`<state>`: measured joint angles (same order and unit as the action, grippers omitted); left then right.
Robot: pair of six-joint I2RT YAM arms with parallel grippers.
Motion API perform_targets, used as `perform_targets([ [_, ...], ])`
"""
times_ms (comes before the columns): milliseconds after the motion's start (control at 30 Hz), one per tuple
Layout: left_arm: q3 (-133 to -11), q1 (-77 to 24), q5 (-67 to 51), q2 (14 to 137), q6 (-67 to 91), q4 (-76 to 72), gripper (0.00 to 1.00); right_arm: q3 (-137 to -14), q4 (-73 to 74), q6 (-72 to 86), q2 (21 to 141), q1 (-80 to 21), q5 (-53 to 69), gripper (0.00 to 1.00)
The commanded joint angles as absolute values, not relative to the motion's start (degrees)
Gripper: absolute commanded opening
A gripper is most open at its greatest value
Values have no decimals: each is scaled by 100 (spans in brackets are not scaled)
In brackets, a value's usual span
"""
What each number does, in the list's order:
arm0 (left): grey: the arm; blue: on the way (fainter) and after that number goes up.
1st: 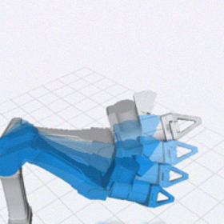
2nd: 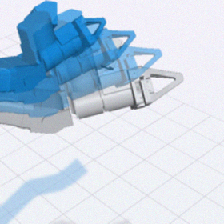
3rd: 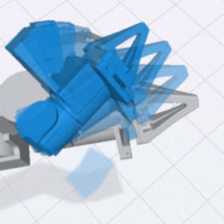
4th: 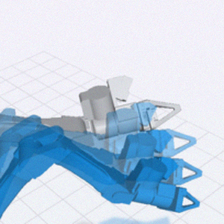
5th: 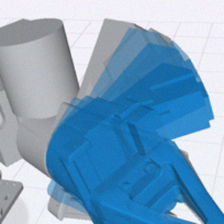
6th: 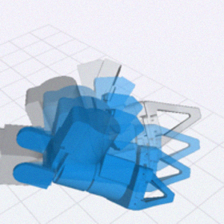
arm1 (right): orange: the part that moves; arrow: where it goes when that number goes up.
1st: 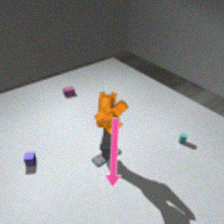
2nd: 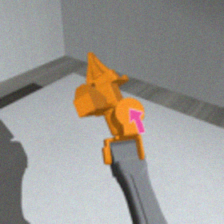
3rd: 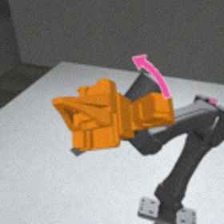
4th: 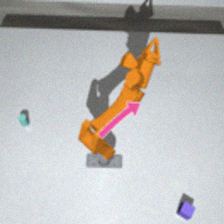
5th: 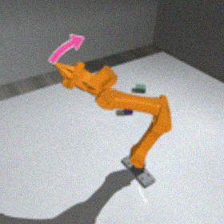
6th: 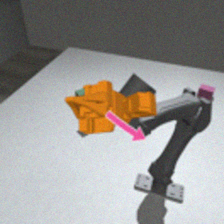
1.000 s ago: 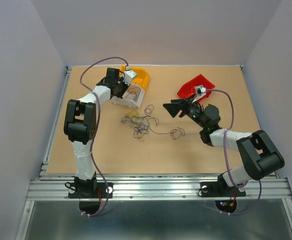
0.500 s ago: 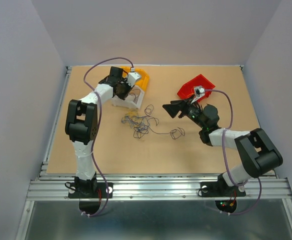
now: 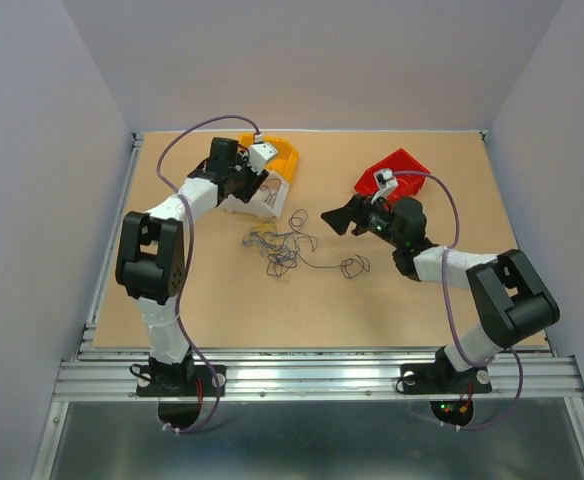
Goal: Untangle the cables
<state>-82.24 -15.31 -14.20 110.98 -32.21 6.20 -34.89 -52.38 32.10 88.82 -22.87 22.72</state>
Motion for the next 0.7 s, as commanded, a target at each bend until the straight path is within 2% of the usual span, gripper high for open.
perform_targets([
  [0, -7683, -1538, -1976, 9925, -3190, -182, 58, -4401, -2813, 2313, 8614, -2276, 2146, 85],
  [67, -7183, -1547, -2118, 9617, -3147, -499, 64, -4561, -2051, 1814, 8552, -2294, 1978, 85],
  [100, -6998, -1547, -2231, 9293, -3112, -884, 77, -4596, -1778, 1680, 8500, -2311, 1812, 85],
  [133, -6648, -1538, -2319, 9142, -3068, -1062, 84, -4553, -1506, 1531, 8456, -2312, 1767, 85],
  [300, -5784, -1608, -2531, 8325, -2883, -2177, 99, -4509, -1284, 1327, 8454, -2346, 1959, 83],
  [400, -5371, -1600, -2514, 7912, -2778, -2617, 99, -4684, -951, 1117, 8578, -2548, 2004, 80],
  [667, -4650, -1582, -2593, 7251, -2532, -3531, 99, -5071, -62, 414, 8982, -3418, 1126, 82],
])
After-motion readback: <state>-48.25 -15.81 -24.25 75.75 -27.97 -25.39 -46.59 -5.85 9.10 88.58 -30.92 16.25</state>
